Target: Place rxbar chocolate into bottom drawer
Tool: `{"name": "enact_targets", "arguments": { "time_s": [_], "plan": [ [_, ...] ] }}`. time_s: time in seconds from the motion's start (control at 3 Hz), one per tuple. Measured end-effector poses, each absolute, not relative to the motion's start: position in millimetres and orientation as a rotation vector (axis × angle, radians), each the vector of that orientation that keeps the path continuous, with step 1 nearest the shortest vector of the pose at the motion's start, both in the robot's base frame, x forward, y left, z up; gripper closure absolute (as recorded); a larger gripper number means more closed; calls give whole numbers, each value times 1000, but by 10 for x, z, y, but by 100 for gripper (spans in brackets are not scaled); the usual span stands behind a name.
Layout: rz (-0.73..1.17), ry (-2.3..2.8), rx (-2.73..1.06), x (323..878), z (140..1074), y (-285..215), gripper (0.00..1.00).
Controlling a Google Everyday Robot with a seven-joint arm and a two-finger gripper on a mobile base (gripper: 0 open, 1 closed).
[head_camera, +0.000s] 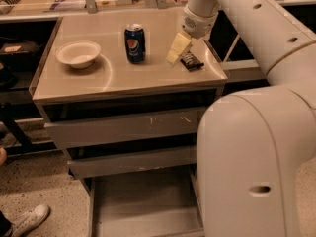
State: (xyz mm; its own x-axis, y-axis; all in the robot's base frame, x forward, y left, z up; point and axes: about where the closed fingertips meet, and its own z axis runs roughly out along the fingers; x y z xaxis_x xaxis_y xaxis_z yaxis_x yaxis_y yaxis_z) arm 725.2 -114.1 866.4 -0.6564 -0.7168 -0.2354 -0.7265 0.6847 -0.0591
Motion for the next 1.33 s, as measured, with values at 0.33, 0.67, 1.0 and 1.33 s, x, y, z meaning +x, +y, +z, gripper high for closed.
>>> {"name": "enact_targets", "arguments": {
  "time_s": [0.33,0.67,1.0,1.33],
  "plan": [
    [42,2684,-1150,7443,8473,-1166,0],
    [17,2718,-1121,7573,8295,-1307,0],
    [-1,2745,-1101,7658,8136,-1428,0],
    [-8,2762,-1089,7719,8006,-1509,0]
  ]
}}
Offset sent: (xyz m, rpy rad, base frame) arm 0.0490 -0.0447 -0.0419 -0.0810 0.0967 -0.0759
